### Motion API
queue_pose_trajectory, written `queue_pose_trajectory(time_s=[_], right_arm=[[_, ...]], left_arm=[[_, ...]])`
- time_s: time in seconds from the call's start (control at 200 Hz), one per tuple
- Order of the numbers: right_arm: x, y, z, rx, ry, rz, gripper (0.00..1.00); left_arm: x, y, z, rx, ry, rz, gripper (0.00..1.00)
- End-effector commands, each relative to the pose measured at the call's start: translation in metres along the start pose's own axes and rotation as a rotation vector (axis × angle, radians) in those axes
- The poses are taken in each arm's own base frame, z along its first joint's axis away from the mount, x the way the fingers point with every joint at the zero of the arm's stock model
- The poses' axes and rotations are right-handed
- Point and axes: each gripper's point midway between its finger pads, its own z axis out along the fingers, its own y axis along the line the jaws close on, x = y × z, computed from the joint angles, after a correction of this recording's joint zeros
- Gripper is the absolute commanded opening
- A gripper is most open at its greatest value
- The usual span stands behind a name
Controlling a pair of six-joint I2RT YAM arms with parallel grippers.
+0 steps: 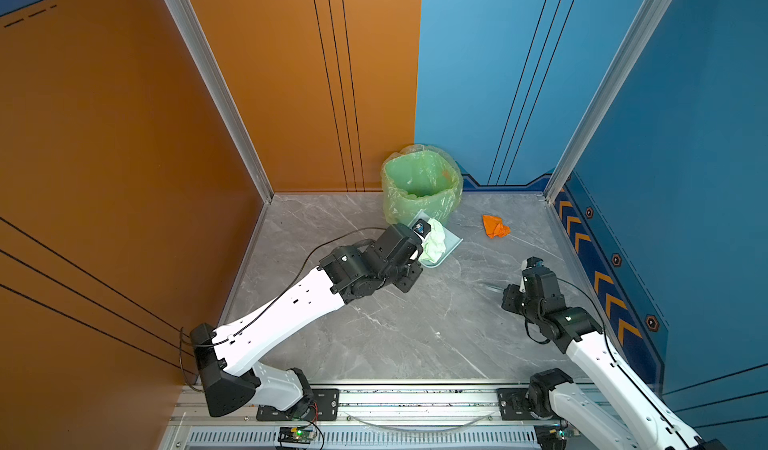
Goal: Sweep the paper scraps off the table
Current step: 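Lift the dustpan with blue and green scraps toward the bin with left gripper, then tip the dustpan over the green bin with the left gripper to empty it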
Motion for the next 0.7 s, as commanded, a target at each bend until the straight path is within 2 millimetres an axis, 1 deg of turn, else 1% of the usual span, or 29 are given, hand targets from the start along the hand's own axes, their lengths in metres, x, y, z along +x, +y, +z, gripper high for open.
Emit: queue_pose_trajectory(time_s=[0.0,0.135,0.375,0.546,0.696], right_arm=[[0.001,0.000,-0.001,-0.011,0.001,0.015,0.00],[0.000,0.000,-0.002,-0.014,-0.002,0.019,0.00],[0.000,0.002,-0.003,-0.022,-0.001,0.019,0.00],[-0.001,0.003,-0.005,-0.028,-0.005,0.023,0.00],[-0.002,0.005,-0.009,-0.044,-0.010,0.025,0.00]], left_arm=[[-0.009,0.012,-0.007,-0.026,0.004,0.032,0.00],[-0.021,0.023,-0.008,-0.012,-0.014,0.004,0.00],[-0.042,0.052,-0.004,-0.031,-0.039,-0.030,0.00],[-0.053,0.072,0.011,-0.046,-0.031,-0.049,0.00],[-0.060,0.093,0.029,-0.055,-0.010,-0.078,0.00]])
